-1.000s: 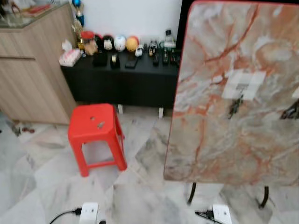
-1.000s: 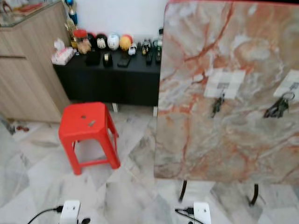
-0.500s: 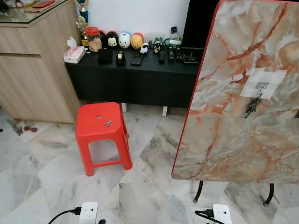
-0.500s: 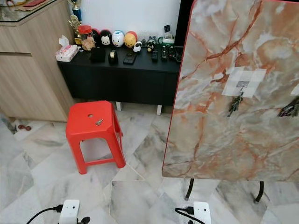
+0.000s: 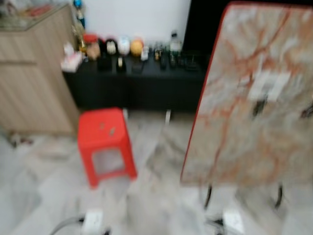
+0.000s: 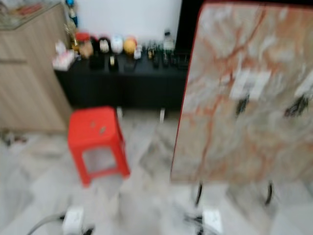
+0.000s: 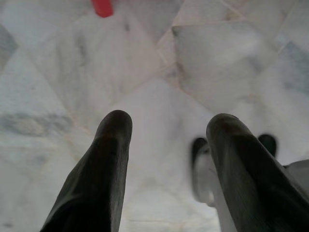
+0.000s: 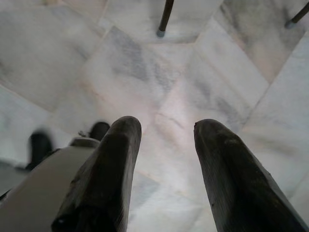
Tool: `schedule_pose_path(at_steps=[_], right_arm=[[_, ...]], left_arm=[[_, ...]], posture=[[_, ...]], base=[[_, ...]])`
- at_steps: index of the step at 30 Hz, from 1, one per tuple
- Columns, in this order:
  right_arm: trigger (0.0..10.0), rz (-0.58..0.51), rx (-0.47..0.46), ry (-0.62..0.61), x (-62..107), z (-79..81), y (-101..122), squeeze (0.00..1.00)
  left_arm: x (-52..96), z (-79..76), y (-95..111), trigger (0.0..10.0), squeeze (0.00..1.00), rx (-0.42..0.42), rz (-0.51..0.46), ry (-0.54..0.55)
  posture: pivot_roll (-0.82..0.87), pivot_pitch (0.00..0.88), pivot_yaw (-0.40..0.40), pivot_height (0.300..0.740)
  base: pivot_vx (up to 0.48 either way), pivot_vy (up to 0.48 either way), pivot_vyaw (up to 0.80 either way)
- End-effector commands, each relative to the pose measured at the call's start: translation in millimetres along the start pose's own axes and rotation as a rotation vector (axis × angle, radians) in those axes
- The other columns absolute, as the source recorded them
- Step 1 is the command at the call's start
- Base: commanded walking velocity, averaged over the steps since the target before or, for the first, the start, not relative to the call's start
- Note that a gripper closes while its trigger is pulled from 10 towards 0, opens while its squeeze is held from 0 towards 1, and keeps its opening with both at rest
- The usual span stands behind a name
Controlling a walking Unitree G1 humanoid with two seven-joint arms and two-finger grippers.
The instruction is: Hang keys on a hook
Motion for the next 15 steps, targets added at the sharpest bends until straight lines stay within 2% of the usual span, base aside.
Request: schedule_pose_path(at_steps=[1, 15], right_arm=[[10.0, -0.002, -0.003, 0.017, -0.1, 7.2, 0.8, 0.0], [10.0, -0.005, -0.001, 0.02, -0.3, 8.4, 2.7, 0.0]], left_arm=[[0.4, 6.0, -3.2, 10.0, 0.0, 0.003, 0.016, 0.013], [0.2, 5.1, -2.6, 10.0, 0.0, -0.004, 0.014, 0.006]], posture=[[-0.01, 0.0, -0.015, 0.74], [-0.02, 0.0, -0.014, 0.74]], base=[[0.0, 0.326, 0.0], [0.0, 0.325, 0.0]])
Point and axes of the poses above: a point about 5 cm out from each wrist's last joint towards the gripper, its own x axis pointing back from the gripper into the wrist, its own y axis along the axis of the wrist's last joint, z = x × y, the point moved 1 cm from there along -x, pointing out of the wrist towards the gripper, and after that the axes turned 12 degrees about -x, right-handed, at the moved point
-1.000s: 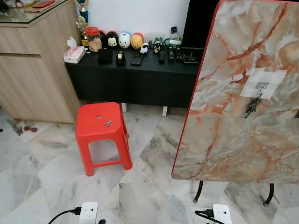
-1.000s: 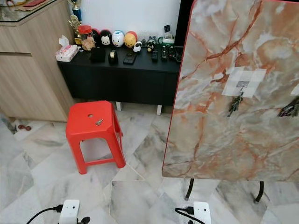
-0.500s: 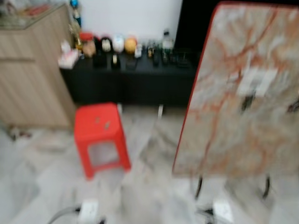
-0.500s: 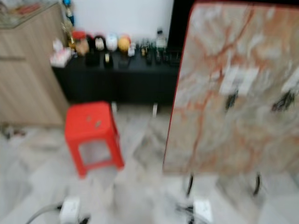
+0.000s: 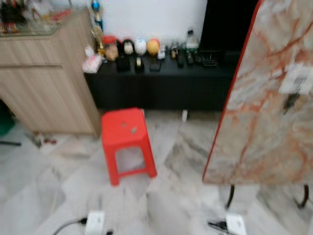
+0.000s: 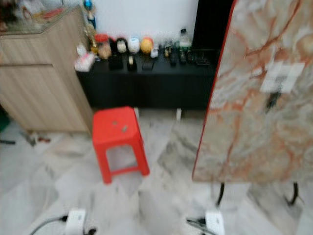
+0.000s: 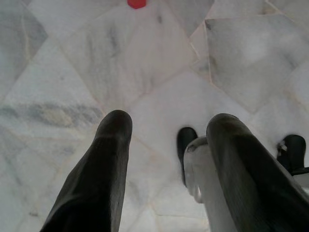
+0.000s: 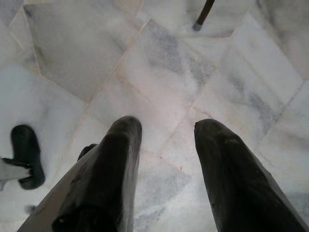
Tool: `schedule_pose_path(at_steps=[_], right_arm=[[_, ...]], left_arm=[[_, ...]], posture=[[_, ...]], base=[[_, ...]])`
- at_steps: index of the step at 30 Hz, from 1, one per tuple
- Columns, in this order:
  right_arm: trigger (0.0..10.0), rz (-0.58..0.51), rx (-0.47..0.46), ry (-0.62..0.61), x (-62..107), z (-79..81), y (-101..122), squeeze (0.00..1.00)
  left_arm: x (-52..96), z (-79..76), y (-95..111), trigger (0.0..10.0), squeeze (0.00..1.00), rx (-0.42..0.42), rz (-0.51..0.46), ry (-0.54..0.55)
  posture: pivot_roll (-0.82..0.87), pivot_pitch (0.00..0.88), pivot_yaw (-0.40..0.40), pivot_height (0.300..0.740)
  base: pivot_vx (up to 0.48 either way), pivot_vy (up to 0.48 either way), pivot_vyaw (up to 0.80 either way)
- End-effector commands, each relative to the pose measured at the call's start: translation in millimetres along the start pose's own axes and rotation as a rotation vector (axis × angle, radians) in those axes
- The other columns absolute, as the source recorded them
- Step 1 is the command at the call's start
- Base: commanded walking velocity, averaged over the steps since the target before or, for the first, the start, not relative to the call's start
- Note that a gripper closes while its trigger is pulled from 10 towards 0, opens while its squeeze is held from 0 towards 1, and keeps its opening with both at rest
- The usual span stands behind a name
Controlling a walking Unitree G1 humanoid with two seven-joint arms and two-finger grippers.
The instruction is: Hang keys on a hook
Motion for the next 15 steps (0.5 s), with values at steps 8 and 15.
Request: schedule_pose_path(at_steps=[8, 15], right_arm=[[10.0, -0.015, 0.005, 0.021, -0.6, 8.3, 5.9, 0.0], [10.0, -0.014, 0.007, 0.022, -0.6, 9.0, 5.6, 0.0]], left_arm=[[0.6, 5.5, -3.9, 10.0, 0.0, -0.003, 0.018, 0.008], [0.6, 5.7, -4.2, 10.0, 0.0, -0.005, 0.018, 0.007]], posture=[[-0.02, 0.0, -0.015, 0.74], [-0.02, 0.0, -0.013, 0.74]], base=[[0.0, 0.328, 0.0], [0.0, 0.34, 0.0]])
Point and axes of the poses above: a point about 5 cm out from each wrist's last joint towards the gripper, its own x axis pointing back from the gripper into the wrist, its own y axis along the axis of the wrist's last joint, z = x × y, the point moved 1 cm from there along -x, pointing out of the wrist towards the gripper, and after that the axes turned 12 degrees about -x, right-handed, at the moved point
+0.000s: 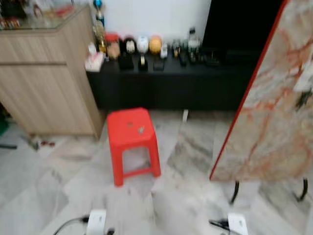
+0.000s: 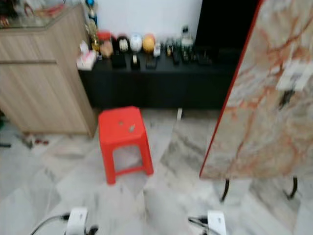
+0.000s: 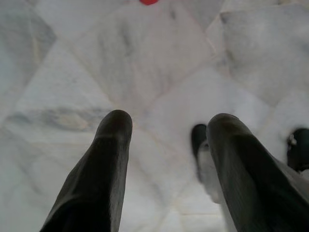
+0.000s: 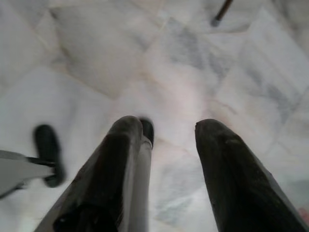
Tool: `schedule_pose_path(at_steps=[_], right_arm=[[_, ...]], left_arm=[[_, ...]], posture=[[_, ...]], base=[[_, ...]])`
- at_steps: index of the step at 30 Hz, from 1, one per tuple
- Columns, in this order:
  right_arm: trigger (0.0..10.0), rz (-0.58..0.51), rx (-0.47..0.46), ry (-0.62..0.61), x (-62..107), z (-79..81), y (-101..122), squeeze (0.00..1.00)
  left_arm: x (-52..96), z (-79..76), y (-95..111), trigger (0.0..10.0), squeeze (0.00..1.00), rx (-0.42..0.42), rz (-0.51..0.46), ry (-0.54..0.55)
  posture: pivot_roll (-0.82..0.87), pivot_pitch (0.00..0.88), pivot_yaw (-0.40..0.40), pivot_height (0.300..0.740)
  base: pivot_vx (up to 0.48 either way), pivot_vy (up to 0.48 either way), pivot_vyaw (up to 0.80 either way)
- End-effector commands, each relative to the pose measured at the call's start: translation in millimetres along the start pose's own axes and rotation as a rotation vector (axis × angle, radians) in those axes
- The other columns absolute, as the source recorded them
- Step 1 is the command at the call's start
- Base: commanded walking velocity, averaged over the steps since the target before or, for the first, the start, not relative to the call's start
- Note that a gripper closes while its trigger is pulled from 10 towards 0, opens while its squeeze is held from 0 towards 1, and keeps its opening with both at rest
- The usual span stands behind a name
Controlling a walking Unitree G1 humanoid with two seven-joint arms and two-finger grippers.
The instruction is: Hang keys on a hook
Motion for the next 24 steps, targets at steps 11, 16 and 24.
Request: schedule_pose_path(at_steps=[11, 16, 24], right_arm=[[10.0, -0.002, 0.005, -0.023, 0.3, -9.4, 0.3, 0.0], [10.0, -0.003, 0.004, -0.023, 0.2, -9.0, 0.8, 0.0], [10.0, -0.004, 0.001, -0.025, 0.1, -9.0, 1.3, 0.0]], left_arm=[[-0.3, -4.7, 0.5, 10.0, 0.0, -0.003, 0.005, -0.019], [-0.4, -4.2, 1.0, 10.0, 0.0, -0.002, 0.004, -0.016], [-0.7, -3.7, 1.7, 10.0, 0.0, -0.006, 0.006, -0.015]], posture=[[-0.02, 0.0, -0.012, 0.74], [-0.01, 0.0, -0.013, 0.74], [-0.01, 0.0, -0.013, 0.74]], base=[[0.0, 0.345, 0.0], [0.0, 0.347, 0.0], [0.0, 0.348, 0.0]])
Point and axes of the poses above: a point about 5 cm out from each wrist's last joint towards the gripper, its own x axis pointing back from the gripper into the wrist, its own y axis along the axis of the wrist's last joint, z = x × y, the point moved 1 cm from there along -x, pointing out of the wrist towards the gripper, and after that the axes turned 12 degrees about -x, right-handed, at the moved point
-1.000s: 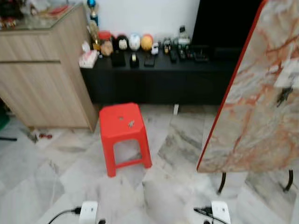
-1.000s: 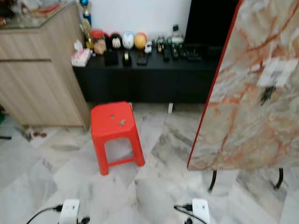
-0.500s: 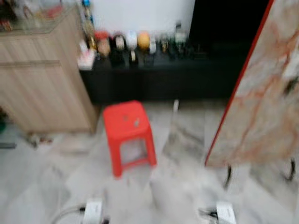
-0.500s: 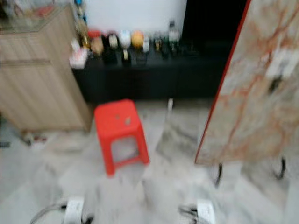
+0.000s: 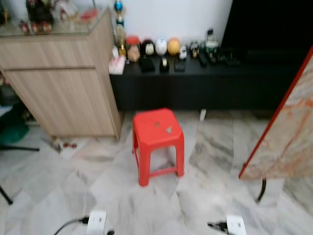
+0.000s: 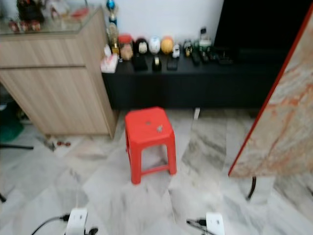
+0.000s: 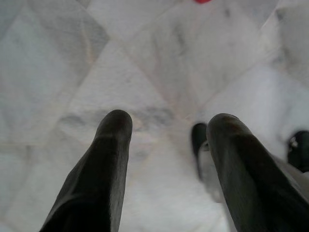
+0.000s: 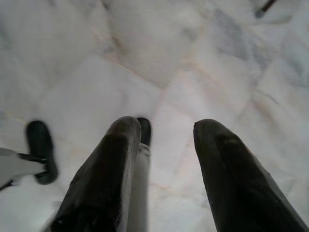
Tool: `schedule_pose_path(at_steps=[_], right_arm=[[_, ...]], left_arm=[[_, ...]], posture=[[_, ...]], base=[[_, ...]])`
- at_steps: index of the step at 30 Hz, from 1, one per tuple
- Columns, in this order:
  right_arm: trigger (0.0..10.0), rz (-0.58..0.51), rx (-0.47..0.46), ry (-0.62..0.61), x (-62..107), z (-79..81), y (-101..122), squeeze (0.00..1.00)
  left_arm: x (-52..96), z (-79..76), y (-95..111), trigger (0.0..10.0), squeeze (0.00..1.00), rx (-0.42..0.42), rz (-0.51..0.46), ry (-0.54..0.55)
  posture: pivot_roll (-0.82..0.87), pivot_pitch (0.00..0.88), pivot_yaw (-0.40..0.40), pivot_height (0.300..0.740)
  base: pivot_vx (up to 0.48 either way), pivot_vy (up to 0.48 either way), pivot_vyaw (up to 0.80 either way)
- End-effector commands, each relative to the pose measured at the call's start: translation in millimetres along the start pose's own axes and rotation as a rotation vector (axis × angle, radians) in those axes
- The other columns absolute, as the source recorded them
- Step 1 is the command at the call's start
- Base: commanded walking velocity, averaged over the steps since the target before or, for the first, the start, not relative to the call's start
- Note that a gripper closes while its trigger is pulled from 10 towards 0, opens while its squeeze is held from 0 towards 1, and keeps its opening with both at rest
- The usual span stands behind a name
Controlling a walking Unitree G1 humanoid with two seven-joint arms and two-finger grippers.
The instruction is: Hang keys on a hook
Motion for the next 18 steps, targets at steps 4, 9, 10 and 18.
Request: schedule_pose_path(at_steps=[4, 9, 10, 18], right_arm=[[10.0, -0.005, -0.005, -0.011, -0.1, -4.0, 1.7, 0.0], [10.0, -0.006, -0.005, -0.008, -0.2, -3.3, 2.4, 0.0], [10.0, -0.006, -0.005, -0.008, -0.2, -3.3, 2.4, 0.0], [10.0, -0.018, -0.018, -0.011, -0.4, -3.1, 5.5, 0.0]], left_arm=[[-0.6, -2.1, 1.0, 10.0, 0.0, 0.0, 0.008, -0.004], [-0.6, -2.2, 1.9, 10.0, 0.0, 0.005, 0.001, -0.004], [-0.6, -2.2, 1.9, 10.0, 0.0, 0.005, 0.001, -0.004], [-0.7, -2.7, 1.6, 10.0, 0.0, 0.003, 0.005, -0.007]], posture=[[-0.01, 0.0, -0.013, 0.74], [-0.01, 0.0, -0.015, 0.74], [-0.01, 0.0, -0.015, 0.74], [-0.01, 0.0, -0.018, 0.74]], base=[[0.0, 0.131, 0.0], [0.0, 0.0, 0.0], [0.0, 0.0, 0.0], [0.0, 0.0, 0.0]])
Point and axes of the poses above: a point about 5 cm out from each wrist's last joint towards the gripper, its own x axis pointing back from the gripper into the wrist, its own y axis along the axis of the wrist's last joint, z = x × y, the point moved 1 cm from there along -x, pointing out of the wrist towards the gripper, and after that the axes turned 12 degrees about -x, right-handed, at the moved point
